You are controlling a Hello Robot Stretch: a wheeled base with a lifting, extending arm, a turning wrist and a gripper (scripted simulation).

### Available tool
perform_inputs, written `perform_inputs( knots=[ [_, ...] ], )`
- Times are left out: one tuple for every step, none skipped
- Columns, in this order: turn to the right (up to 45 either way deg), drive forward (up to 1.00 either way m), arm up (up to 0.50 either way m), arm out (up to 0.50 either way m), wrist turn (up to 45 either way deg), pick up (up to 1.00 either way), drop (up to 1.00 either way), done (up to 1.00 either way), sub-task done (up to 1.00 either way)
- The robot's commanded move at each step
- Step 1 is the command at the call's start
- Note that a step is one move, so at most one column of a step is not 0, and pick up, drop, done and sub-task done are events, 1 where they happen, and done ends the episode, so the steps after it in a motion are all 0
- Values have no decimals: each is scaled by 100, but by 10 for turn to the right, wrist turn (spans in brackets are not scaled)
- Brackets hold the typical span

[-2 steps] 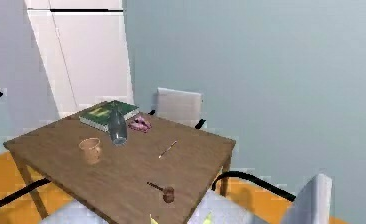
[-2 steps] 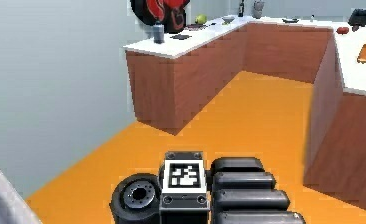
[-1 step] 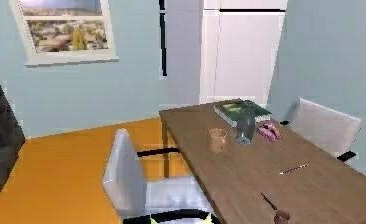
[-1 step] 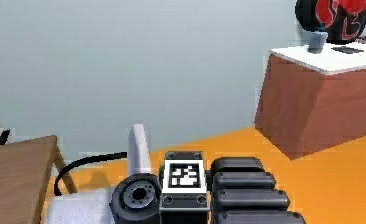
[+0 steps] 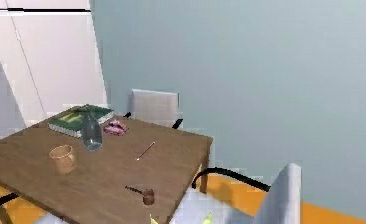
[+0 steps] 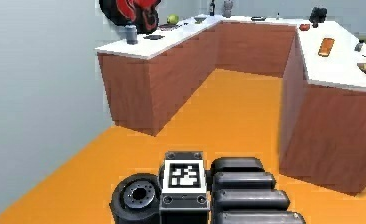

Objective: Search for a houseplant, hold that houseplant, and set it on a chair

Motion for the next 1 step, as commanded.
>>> perform_inputs(
  knots=[
    [450,0,0,0,0,0,0,0,0]
  ],
)
